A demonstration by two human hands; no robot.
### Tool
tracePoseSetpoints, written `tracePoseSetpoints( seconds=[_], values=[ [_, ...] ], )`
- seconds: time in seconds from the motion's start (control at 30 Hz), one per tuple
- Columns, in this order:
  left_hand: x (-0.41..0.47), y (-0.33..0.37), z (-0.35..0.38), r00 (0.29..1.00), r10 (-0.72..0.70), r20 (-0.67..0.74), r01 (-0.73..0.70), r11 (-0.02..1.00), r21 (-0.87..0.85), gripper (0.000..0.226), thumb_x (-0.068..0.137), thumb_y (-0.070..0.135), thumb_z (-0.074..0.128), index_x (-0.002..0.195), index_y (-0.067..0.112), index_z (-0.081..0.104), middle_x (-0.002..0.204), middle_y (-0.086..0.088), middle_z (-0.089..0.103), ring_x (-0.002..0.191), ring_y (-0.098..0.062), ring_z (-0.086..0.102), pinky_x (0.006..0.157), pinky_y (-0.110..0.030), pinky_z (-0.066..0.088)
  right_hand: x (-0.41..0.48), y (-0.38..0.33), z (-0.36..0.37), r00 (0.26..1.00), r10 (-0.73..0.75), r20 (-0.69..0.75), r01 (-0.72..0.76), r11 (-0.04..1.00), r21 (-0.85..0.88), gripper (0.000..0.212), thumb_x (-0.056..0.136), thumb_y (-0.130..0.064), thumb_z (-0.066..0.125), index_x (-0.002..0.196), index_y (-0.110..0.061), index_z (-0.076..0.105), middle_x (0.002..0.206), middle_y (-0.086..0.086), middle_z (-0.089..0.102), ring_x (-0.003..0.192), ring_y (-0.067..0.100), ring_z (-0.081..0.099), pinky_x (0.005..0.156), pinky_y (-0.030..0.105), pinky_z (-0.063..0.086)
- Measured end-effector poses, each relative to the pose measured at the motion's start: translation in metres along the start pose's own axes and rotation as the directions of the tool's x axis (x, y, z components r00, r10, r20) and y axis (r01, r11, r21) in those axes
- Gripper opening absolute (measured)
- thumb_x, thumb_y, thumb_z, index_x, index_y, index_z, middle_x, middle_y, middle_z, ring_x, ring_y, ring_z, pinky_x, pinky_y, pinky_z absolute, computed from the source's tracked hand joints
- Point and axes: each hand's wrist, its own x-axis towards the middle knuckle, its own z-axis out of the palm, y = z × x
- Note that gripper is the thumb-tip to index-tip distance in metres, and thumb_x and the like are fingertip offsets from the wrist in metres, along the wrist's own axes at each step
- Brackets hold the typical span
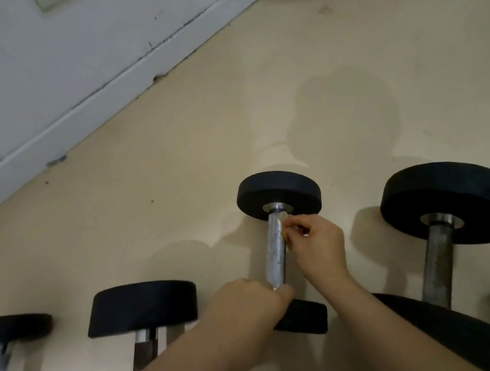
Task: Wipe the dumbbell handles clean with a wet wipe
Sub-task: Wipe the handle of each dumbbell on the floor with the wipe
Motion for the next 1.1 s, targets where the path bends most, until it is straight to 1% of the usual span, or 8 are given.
tracePoseSetpoints(
  seconds=[0.13, 0.3, 0.43, 0.53, 0.67, 0.83, 0.97, 1.1],
  values=[
    [-0.008, -0.014, -0.001, 0.999, -0.053, 0.003, 0.051, 0.941, -0.335, 0.029, 0.077, 0.026, 0.061, 0.102, 0.037, 0.050, 0.093, 0.009, 0.063, 0.084, -0.012, 0.061, 0.076, -0.033, 0.052, 0.009, -0.009, 0.005, 0.996, 0.088, 0.007, -0.089, 0.987, 0.132, 0.010, 0.084, -0.013, 0.068, 0.091, -0.019, 0.072, 0.092, -0.002, 0.067, 0.081, 0.007, 0.061, 0.076, 0.021, 0.051],
    [-0.022, -0.042, -0.008, 0.979, -0.181, 0.097, 0.192, 0.644, -0.741, 0.050, 0.067, 0.017, 0.077, 0.107, 0.041, 0.062, 0.108, 0.025, 0.060, 0.102, 0.008, 0.055, 0.092, -0.020, 0.046, -0.019, -0.014, 0.006, 0.928, -0.043, 0.371, 0.034, 0.999, 0.032, 0.014, 0.080, -0.009, 0.072, 0.076, -0.023, 0.071, 0.085, -0.008, 0.065, 0.078, 0.005, 0.062, 0.077, 0.022, 0.054],
    [-0.033, -0.050, 0.006, 0.961, -0.266, 0.076, 0.204, 0.498, -0.843, 0.047, 0.062, 0.003, 0.078, 0.098, 0.032, 0.069, 0.119, 0.023, 0.059, 0.112, 0.008, 0.053, 0.100, -0.027, 0.044, 0.001, -0.024, 0.023, 0.968, -0.169, 0.186, 0.163, 0.985, 0.049, 0.010, 0.084, -0.007, 0.067, 0.090, -0.013, 0.072, 0.094, -0.005, 0.058, 0.078, 0.001, 0.054, 0.073, 0.003, 0.045],
    [-0.040, -0.049, 0.017, 0.949, -0.302, -0.093, 0.128, 0.636, -0.761, 0.050, 0.063, 0.014, 0.082, 0.103, 0.041, 0.068, 0.114, 0.028, 0.054, 0.112, 0.003, 0.050, 0.098, -0.021, 0.039, -0.003, -0.023, 0.028, 0.983, -0.093, 0.155, 0.078, 0.992, 0.100, 0.008, 0.082, -0.011, 0.070, 0.087, -0.017, 0.071, 0.095, -0.006, 0.059, 0.081, 0.003, 0.056, 0.074, 0.008, 0.046],
    [-0.041, -0.041, 0.024, 0.932, -0.310, -0.187, 0.105, 0.726, -0.679, 0.055, 0.062, 0.025, 0.082, 0.100, 0.058, 0.061, 0.102, 0.025, 0.044, 0.101, -0.003, 0.043, 0.089, -0.018, 0.038, -0.024, -0.016, 0.016, 0.908, -0.025, 0.418, -0.007, 0.997, 0.075, 0.011, 0.079, -0.009, 0.073, 0.077, -0.020, 0.070, 0.090, -0.005, 0.063, 0.077, 0.003, 0.060, 0.073, 0.018, 0.053],
    [-0.035, -0.036, 0.026, 0.938, -0.268, -0.219, 0.086, 0.794, -0.601, 0.055, 0.066, 0.029, 0.083, 0.115, 0.046, 0.063, 0.101, 0.028, 0.043, 0.100, 0.000, 0.041, 0.087, -0.010, 0.031, 0.011, -0.024, 0.016, 0.990, -0.006, 0.139, -0.012, 0.992, 0.127, 0.008, 0.083, -0.006, 0.068, 0.082, -0.014, 0.070, 0.095, 0.000, 0.061, 0.073, 0.001, 0.056, 0.061, 0.003, 0.044],
    [-0.035, -0.034, 0.028, 0.936, -0.246, -0.252, 0.068, 0.828, -0.556, 0.059, 0.064, 0.037, 0.080, 0.118, 0.050, 0.059, 0.103, 0.029, 0.042, 0.099, 0.001, 0.040, 0.085, -0.013, 0.032, -0.019, -0.015, 0.011, 0.901, 0.059, 0.429, -0.133, 0.981, 0.144, 0.009, 0.083, -0.008, 0.068, 0.081, -0.016, 0.070, 0.084, -0.003, 0.068, 0.074, 0.007, 0.066, 0.073, 0.027, 0.058],
    [-0.033, -0.031, 0.030, 0.928, -0.234, -0.291, 0.038, 0.834, -0.550, 0.055, 0.065, 0.044, 0.073, 0.118, 0.048, 0.060, 0.102, 0.029, 0.042, 0.099, 0.002, 0.039, 0.084, -0.012, 0.032, -0.001, -0.018, 0.017, 0.986, 0.045, 0.163, -0.072, 0.984, 0.162, 0.009, 0.082, -0.012, 0.068, 0.087, -0.018, 0.071, 0.094, -0.001, 0.065, 0.083, 0.010, 0.062, 0.075, 0.025, 0.055]
  ],
)
